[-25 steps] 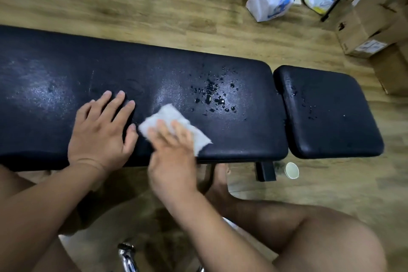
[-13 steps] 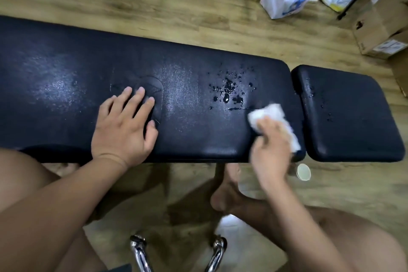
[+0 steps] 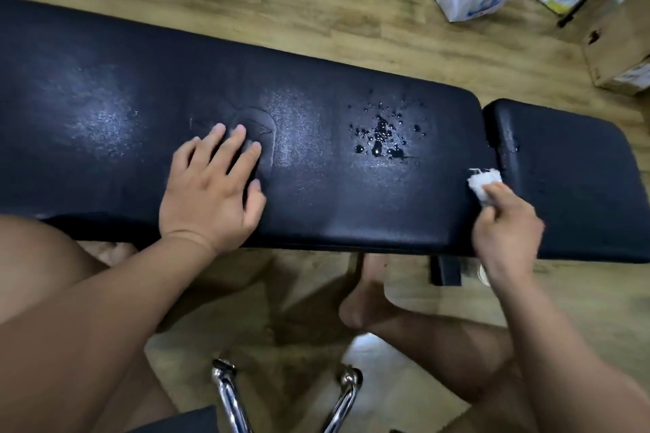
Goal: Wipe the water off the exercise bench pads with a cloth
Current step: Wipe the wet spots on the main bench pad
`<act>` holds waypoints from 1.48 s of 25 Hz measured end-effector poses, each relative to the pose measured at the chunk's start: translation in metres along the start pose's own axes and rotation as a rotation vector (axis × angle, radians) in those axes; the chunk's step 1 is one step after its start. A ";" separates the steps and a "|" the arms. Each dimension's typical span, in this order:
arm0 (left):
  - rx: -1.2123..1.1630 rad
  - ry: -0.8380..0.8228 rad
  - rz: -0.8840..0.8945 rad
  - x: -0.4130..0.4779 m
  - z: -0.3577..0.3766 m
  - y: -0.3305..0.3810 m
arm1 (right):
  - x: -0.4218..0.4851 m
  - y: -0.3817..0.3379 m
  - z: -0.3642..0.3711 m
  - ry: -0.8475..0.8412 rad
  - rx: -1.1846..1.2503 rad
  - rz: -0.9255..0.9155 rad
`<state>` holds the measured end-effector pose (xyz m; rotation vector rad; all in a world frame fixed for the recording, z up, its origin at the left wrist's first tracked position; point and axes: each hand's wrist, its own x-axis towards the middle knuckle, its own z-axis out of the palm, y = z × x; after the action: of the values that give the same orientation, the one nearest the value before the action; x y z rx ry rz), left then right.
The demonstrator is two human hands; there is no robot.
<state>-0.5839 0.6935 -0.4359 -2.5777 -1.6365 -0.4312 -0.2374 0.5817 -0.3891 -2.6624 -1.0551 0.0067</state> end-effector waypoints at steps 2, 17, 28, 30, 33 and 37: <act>-0.005 0.001 -0.001 -0.001 0.000 0.000 | -0.026 -0.043 0.019 0.024 0.098 -0.089; -0.018 0.016 0.007 0.000 0.002 -0.001 | 0.009 -0.027 0.010 -0.002 0.000 -0.103; -0.026 -0.025 -0.018 0.001 -0.003 0.002 | -0.026 -0.097 0.037 -0.156 -0.005 -0.763; -0.033 -0.027 -0.018 0.000 -0.003 0.003 | 0.021 -0.036 0.013 -0.094 -0.122 -0.496; -0.033 -0.026 -0.014 0.002 -0.002 0.001 | 0.028 -0.035 0.007 -0.070 -0.138 -0.215; -0.024 -0.037 -0.015 0.000 -0.004 0.001 | -0.055 -0.140 0.047 -0.119 0.063 -0.524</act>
<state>-0.5835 0.6923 -0.4318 -2.6077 -1.6736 -0.4097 -0.3763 0.6541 -0.4038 -2.2760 -1.7266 0.0918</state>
